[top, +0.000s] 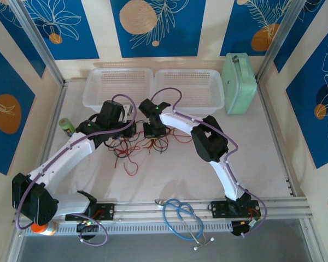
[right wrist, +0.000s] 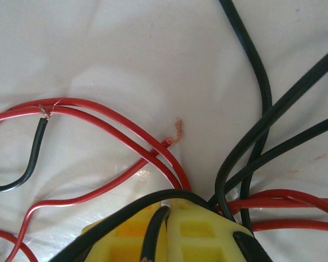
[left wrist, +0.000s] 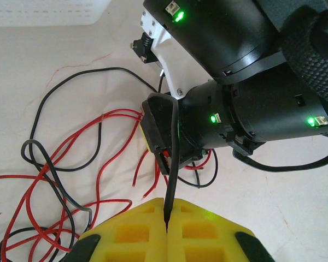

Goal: Untangle the cables

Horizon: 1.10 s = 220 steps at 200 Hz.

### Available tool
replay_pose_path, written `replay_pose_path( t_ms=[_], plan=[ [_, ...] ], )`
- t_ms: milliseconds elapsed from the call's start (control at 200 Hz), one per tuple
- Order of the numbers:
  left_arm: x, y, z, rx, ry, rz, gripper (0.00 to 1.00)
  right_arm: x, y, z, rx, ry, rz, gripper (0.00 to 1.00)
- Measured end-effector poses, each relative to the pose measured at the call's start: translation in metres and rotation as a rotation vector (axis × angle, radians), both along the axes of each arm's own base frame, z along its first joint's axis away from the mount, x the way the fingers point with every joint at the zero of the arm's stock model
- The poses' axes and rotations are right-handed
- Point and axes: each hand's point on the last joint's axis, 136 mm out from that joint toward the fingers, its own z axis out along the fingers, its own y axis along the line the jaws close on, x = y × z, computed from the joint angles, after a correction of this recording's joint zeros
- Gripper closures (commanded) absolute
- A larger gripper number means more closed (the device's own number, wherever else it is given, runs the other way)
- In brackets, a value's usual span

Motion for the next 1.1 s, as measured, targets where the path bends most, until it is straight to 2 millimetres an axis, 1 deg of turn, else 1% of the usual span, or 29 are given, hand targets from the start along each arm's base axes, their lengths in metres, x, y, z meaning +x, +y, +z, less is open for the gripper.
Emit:
replay_pose_path(
  t_ms=[125,175,235,330,410,415,455,540,605,675,690,700,740,755,835,865,890,925,975,1015,1100],
  plan=[
    [0.002,0.012,-0.006,0.062,0.010,0.052,1.00,-0.005,0.000,0.004,-0.002,-0.006,0.017,1.00],
    [0.005,0.019,-0.007,0.098,0.020,0.079,1.00,-0.013,-0.005,0.009,-0.007,-0.007,0.031,1.00],
    [0.014,0.026,-0.007,0.141,0.024,0.116,1.00,-0.027,-0.012,0.023,-0.006,-0.016,0.062,1.00],
    [0.032,0.037,-0.004,0.186,0.023,0.175,1.00,-0.061,-0.025,0.061,0.035,-0.052,0.130,1.00],
    [0.051,0.051,0.002,0.208,0.015,0.234,1.00,-0.094,-0.036,0.096,0.106,-0.094,0.194,1.00],
    [0.053,0.052,0.004,0.209,0.012,0.240,1.00,-0.098,-0.038,0.101,0.114,-0.100,0.199,1.00],
    [0.062,0.060,0.006,0.220,0.009,0.268,1.00,-0.114,-0.046,0.116,0.147,-0.127,0.226,1.00],
    [0.079,0.075,0.016,0.240,-0.010,0.315,1.00,-0.146,-0.066,0.142,0.204,-0.173,0.257,1.00],
    [0.087,0.086,0.022,0.256,-0.019,0.346,1.00,-0.158,-0.088,0.154,0.226,-0.210,0.232,1.00],
    [0.093,0.101,0.028,0.280,-0.027,0.379,1.00,-0.160,-0.120,0.167,0.239,-0.255,0.146,1.00],
    [0.094,0.105,0.028,0.283,-0.027,0.387,1.00,-0.158,-0.132,0.172,0.241,-0.275,0.107,1.00],
    [0.094,0.108,0.028,0.287,-0.026,0.393,1.00,-0.158,-0.135,0.173,0.246,-0.280,0.095,1.00],
    [0.094,0.118,0.028,0.303,-0.018,0.413,1.00,-0.153,-0.159,0.184,0.260,-0.324,0.009,1.00],
    [0.094,0.122,0.027,0.309,-0.015,0.419,1.00,-0.150,-0.171,0.191,0.266,-0.351,-0.035,1.00],
    [0.092,0.143,0.025,0.331,0.009,0.457,1.00,-0.139,-0.222,0.217,0.305,-0.467,-0.240,1.00],
    [0.091,0.149,0.024,0.332,0.017,0.464,1.00,-0.137,-0.240,0.225,0.318,-0.508,-0.315,1.00],
    [0.089,0.149,0.024,0.324,0.027,0.455,1.00,-0.136,-0.251,0.232,0.341,-0.537,-0.363,1.00],
    [0.086,0.146,0.023,0.314,0.037,0.435,1.00,-0.135,-0.260,0.240,0.375,-0.562,-0.409,1.00],
    [0.082,0.140,0.026,0.296,0.040,0.406,1.00,-0.133,-0.268,0.245,0.409,-0.573,-0.456,1.00],
    [0.079,0.138,0.028,0.283,0.039,0.389,1.00,-0.129,-0.275,0.242,0.424,-0.562,-0.503,1.00],
    [0.077,0.135,0.034,0.265,0.035,0.369,1.00,-0.121,-0.282,0.221,0.458,-0.482,-0.582,1.00]
  ],
)
